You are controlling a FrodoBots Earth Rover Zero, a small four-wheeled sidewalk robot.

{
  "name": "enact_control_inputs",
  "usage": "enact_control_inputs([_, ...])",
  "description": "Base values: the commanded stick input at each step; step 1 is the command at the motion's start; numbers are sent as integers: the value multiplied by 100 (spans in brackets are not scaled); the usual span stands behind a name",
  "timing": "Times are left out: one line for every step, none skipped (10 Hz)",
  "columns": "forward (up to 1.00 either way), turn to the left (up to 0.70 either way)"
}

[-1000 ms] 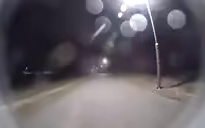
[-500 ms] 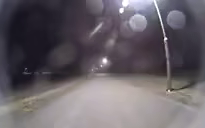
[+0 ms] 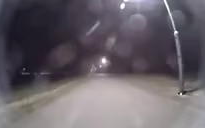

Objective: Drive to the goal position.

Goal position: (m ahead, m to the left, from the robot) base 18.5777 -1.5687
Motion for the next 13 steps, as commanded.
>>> enact_control_inputs([100, 0])
enact_control_inputs([100, 0])
enact_control_inputs([100, 0])
enact_control_inputs([100, 0])
enact_control_inputs([100, 0])
enact_control_inputs([100, 0])
enact_control_inputs([100, 0])
enact_control_inputs([100, 0])
enact_control_inputs([100, 0])
enact_control_inputs([100, 0])
enact_control_inputs([100, 0])
enact_control_inputs([100, 0])
enact_control_inputs([100, 0])
